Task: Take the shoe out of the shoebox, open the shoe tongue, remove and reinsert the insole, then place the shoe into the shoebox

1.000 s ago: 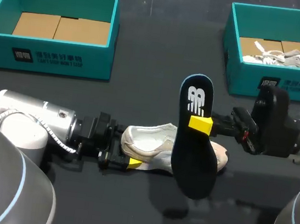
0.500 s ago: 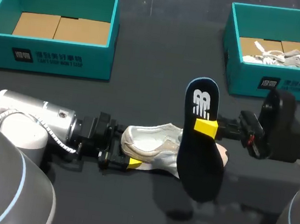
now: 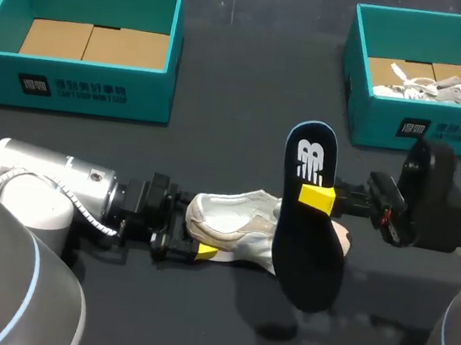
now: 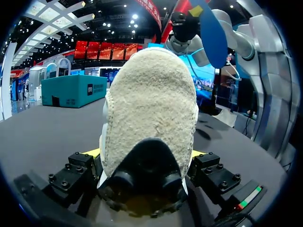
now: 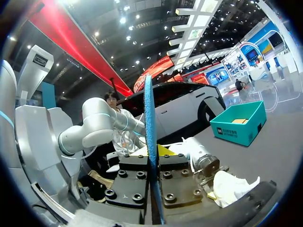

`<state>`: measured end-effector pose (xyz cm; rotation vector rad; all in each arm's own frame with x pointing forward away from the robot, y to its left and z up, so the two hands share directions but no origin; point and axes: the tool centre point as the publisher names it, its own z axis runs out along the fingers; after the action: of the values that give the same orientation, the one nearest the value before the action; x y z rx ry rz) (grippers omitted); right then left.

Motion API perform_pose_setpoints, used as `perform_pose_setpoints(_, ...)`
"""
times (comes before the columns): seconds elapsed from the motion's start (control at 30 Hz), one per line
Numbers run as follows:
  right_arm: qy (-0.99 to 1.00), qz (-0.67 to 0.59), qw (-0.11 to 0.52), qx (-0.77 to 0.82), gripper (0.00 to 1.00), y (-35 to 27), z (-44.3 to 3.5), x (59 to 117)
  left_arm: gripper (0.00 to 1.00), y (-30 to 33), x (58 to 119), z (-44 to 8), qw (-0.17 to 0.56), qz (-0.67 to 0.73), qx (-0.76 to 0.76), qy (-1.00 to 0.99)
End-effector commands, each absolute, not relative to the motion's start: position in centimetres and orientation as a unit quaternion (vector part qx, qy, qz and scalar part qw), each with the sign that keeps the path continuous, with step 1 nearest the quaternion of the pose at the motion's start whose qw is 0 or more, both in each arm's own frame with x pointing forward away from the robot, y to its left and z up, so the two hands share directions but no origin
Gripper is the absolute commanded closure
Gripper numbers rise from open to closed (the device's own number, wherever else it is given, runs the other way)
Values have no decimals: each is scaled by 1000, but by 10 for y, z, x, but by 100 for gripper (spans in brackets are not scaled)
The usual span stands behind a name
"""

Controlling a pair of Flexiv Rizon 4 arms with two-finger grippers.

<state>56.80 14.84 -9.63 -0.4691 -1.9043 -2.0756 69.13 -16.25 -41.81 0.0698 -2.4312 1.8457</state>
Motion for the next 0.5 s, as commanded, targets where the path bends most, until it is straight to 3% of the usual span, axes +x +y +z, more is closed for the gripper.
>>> perform_pose_setpoints(0.03, -660, -719, 141, -165, 100, 149, -96, 565, 0, -158, 688, -414, 44, 603, 21, -796)
perform_pose_setpoints(0.5, -660, -719, 141, -165, 100, 149, -96, 565, 0, -133, 682, -394, 29, 571, 26, -820)
